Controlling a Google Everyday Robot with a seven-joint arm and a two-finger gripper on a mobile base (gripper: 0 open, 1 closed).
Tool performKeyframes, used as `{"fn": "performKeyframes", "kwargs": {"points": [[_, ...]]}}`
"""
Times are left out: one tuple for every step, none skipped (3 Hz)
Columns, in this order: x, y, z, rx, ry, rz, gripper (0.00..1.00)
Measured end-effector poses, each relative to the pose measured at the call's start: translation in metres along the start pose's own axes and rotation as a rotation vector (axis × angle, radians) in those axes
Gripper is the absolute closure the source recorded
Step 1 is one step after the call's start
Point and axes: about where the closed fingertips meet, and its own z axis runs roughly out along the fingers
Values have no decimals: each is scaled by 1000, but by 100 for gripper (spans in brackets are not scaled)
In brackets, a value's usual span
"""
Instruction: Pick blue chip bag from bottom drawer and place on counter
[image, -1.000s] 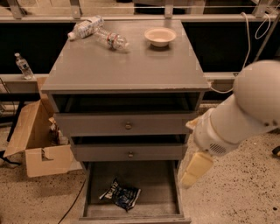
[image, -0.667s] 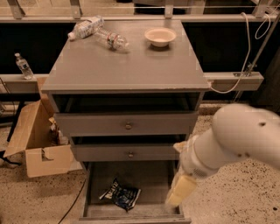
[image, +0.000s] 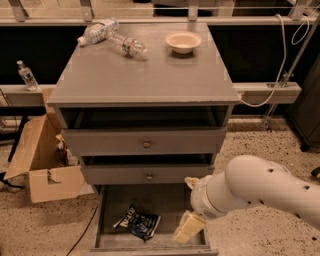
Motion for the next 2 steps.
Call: {"fn": "performKeyframes", "kwargs": {"points": [[0,0,1,0,-2,1,0],[16,-5,28,9,-16,12,0]]}}
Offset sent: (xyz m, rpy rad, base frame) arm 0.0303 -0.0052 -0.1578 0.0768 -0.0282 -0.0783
